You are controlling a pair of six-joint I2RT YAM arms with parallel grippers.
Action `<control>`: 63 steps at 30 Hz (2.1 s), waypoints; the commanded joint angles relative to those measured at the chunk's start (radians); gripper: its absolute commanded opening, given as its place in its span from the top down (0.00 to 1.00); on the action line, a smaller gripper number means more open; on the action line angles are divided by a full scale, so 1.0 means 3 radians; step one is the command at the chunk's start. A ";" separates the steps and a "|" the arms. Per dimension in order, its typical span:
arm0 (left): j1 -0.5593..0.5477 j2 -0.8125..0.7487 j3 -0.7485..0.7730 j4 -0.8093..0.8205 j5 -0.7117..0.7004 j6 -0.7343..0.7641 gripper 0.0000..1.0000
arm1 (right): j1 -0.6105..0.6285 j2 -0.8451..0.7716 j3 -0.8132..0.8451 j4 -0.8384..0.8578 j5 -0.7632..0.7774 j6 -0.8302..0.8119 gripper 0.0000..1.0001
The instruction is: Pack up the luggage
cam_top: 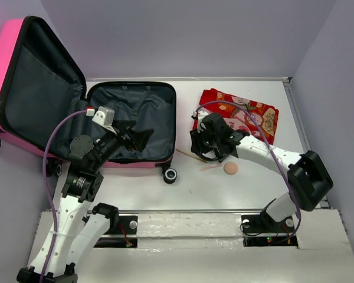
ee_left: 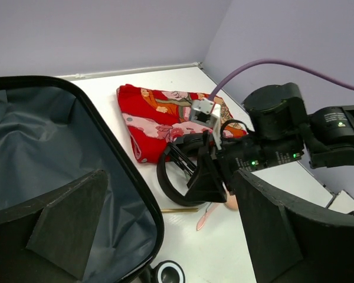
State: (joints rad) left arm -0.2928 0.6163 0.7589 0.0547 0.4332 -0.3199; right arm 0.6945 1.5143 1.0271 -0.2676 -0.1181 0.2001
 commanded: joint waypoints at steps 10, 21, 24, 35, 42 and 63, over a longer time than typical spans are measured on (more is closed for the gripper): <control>0.0020 -0.0081 -0.0014 0.0088 0.0018 -0.0002 0.01 | 0.0165 0.0434 0.0371 -0.0126 0.0632 -0.0125 0.57; 0.0020 -0.0086 -0.0019 0.0099 0.0034 -0.0008 0.01 | 0.0165 0.0807 0.0442 -0.0258 0.1334 0.0013 0.52; 0.0020 -0.0081 -0.0019 0.0099 0.0039 -0.0008 0.01 | 0.0165 0.0991 0.0518 -0.0253 0.1370 0.0008 0.55; 0.0020 -0.0065 -0.0019 0.0119 0.0085 -0.0028 0.01 | 0.0318 -0.0153 0.0564 -0.0360 0.1955 -0.0263 0.93; 0.0020 -0.0096 -0.0009 0.0084 -0.0108 -0.0043 0.01 | 0.0385 -0.0099 0.1284 -0.0045 0.0620 -0.0304 0.93; 0.0050 -0.0316 0.0170 -0.0525 -0.1766 -0.0151 0.01 | 0.0932 0.2399 0.4121 -0.0289 0.0030 -0.0789 0.10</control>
State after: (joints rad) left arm -0.2798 0.5217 0.7750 -0.1398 -0.1005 -0.3649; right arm 0.9604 2.4306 2.3100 -0.3714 -0.1799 0.0425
